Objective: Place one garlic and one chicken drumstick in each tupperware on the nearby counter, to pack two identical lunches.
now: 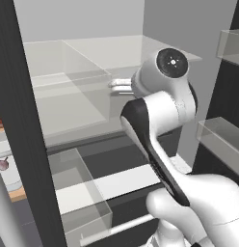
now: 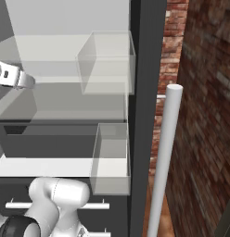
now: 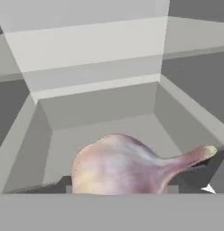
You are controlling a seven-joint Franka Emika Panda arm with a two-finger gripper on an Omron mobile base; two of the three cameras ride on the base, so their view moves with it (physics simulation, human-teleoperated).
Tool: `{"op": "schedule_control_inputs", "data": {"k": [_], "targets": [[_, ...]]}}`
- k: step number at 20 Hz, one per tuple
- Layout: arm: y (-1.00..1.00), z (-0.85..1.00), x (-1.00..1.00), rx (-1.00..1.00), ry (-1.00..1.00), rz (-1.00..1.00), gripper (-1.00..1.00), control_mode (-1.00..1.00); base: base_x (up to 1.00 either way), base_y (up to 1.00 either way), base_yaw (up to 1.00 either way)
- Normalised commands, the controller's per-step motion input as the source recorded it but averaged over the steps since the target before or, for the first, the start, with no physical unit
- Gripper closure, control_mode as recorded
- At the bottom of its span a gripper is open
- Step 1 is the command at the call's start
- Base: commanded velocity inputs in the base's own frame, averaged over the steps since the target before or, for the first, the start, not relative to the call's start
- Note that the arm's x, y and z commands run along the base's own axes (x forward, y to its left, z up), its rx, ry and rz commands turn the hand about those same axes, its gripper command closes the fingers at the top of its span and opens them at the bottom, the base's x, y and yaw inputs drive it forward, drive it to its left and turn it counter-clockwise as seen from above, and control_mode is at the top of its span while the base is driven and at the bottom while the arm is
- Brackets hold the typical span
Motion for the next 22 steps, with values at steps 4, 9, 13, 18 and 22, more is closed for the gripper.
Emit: {"op": "schedule_control_inputs", "data": {"k": [4,9,13,18,22], "targets": [[0.0,-0.5,-0.5,0.04,0.28,-0.06,1.0,1.0,-0.5,0.0,-0.05],[0.0,0.0,0.0,0.0,0.0,0.0,1.0,1.0,-1.0,0.0,-0.11],[0.0,0.0,0.0,0.0,0.0,0.0,1.0,1.0,-1.0,0.06,-0.1],[0.0,0.0,0.0,0.0,0.0,0.0,1.0,1.0,-1.0,0.34,-0.1],[0.0,0.0,0.0,0.0,0.0,0.0,1.0,1.0,-1.0,0.89,-0.09]]}}
